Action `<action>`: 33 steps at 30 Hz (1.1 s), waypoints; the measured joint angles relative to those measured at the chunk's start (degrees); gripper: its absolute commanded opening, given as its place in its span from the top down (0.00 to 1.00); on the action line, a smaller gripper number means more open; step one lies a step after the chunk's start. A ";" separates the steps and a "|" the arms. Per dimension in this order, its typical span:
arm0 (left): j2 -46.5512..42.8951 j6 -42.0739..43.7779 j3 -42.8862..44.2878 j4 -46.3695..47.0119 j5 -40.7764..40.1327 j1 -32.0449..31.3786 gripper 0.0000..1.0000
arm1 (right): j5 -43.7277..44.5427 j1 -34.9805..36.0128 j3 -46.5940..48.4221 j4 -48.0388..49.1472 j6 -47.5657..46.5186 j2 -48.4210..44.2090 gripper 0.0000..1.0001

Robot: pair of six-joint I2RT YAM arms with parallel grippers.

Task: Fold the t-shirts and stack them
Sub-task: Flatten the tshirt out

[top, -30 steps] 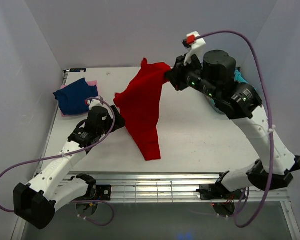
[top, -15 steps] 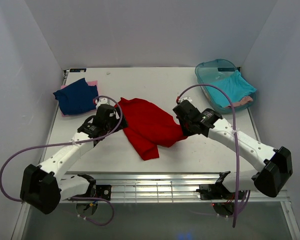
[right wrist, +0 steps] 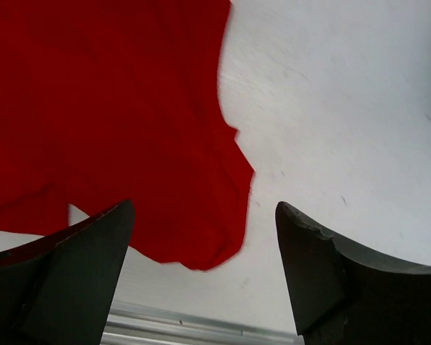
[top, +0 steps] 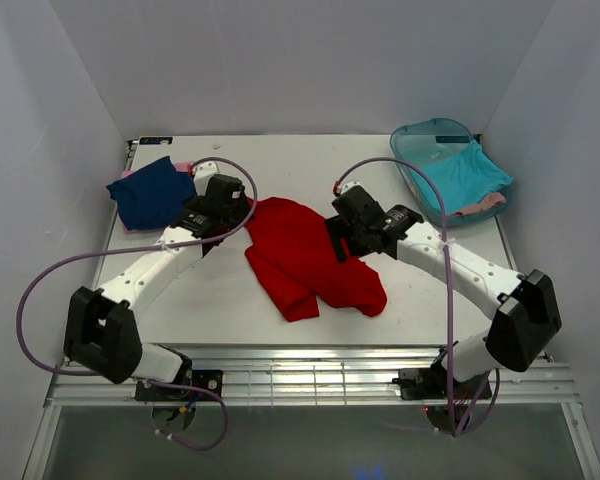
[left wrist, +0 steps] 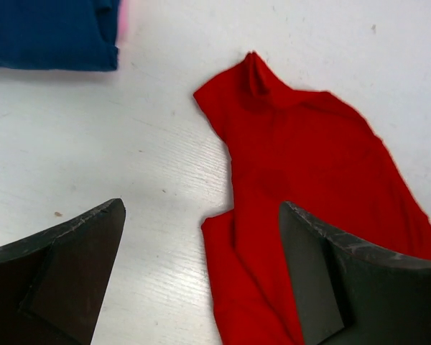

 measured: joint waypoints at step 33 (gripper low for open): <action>-32.68 -13.35 -13.00 -21.75 -1.38 0.48 0.02 | -39.28 -2.58 53.37 36.09 -19.21 59.49 0.15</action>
